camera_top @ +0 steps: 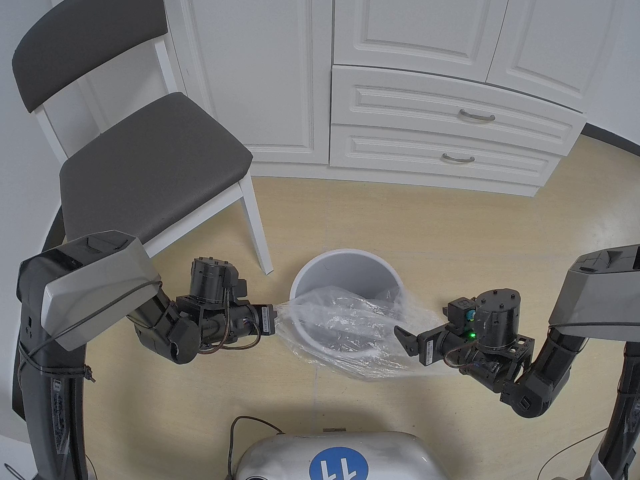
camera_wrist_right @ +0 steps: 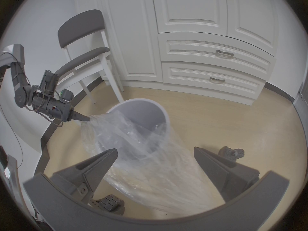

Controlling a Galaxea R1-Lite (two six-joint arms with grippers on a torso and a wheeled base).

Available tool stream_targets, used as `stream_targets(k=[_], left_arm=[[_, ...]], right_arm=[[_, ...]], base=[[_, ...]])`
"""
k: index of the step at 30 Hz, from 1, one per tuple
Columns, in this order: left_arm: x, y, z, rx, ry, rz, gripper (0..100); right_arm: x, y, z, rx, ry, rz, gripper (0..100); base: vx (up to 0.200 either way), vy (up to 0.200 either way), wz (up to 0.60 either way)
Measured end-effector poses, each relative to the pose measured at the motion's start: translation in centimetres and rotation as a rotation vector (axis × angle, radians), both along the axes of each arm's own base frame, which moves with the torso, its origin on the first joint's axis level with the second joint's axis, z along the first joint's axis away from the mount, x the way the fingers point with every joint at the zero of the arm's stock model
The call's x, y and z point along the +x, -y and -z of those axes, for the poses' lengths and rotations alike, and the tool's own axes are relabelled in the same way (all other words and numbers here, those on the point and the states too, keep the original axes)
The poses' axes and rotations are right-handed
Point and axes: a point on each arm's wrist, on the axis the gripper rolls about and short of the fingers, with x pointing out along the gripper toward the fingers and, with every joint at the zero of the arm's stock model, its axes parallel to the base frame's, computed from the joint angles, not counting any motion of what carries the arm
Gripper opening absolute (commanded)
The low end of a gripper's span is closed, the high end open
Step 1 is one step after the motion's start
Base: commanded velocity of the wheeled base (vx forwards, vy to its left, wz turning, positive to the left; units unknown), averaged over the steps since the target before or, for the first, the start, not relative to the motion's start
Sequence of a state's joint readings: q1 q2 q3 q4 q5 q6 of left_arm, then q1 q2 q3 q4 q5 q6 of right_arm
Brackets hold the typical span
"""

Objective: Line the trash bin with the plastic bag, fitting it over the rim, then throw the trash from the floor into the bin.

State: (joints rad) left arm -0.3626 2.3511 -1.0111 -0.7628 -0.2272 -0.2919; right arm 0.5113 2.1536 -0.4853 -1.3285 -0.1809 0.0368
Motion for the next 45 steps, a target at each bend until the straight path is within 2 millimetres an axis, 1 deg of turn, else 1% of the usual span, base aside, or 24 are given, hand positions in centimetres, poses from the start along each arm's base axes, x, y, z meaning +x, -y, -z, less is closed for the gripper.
stream_targets(k=[4,8,9,16,21,27,33,34,40,45], left_arm=[[-0.2,-0.1,-0.2,-0.006,0.017,-0.001,0],[-0.4,-0.2,-0.3,-0.010,0.032,0.000,0],[-0.4,-0.2,-0.3,-0.007,0.032,0.002,100],[-0.7,-0.5,0.0,0.011,0.036,0.007,100],[-0.7,-0.8,0.0,0.034,0.048,0.017,100],[-0.6,-1.0,0.1,0.045,0.050,0.016,100],[-0.5,-1.6,0.1,0.061,0.052,0.008,100],[-0.4,-1.7,0.2,0.074,0.058,0.013,100],[-0.3,-2.5,0.6,0.130,0.073,0.026,100],[-0.3,-2.7,0.9,0.137,0.065,0.023,100]], right_arm=[[0.3,-1.0,0.2,-0.032,0.009,-0.027,100],[0.8,-2.0,0.5,-0.125,-0.002,-0.075,100],[0.8,-2.3,0.6,-0.150,-0.008,-0.087,100],[1.4,-4.7,0.2,-0.323,0.042,-0.204,100],[1.7,-5.4,0.4,-0.415,0.082,-0.250,100],[3.1,-6.0,1.0,-0.448,0.102,-0.208,100],[4.7,-5.8,1.7,-0.465,0.105,-0.167,100],[4.9,-5.7,1.8,-0.468,0.107,-0.163,0],[6.2,-5.3,1.4,-0.477,0.121,-0.139,0],[6.4,-5.2,0.9,-0.489,0.101,-0.140,0]], base=[[0.000,0.000,0.00],[0.000,0.000,0.00],[0.000,0.000,0.00],[0.000,0.000,0.00],[0.000,0.000,0.00],[0.000,0.000,0.00],[0.000,0.000,0.00],[0.000,0.000,0.00],[0.000,0.000,0.00],[0.000,0.000,0.00]])
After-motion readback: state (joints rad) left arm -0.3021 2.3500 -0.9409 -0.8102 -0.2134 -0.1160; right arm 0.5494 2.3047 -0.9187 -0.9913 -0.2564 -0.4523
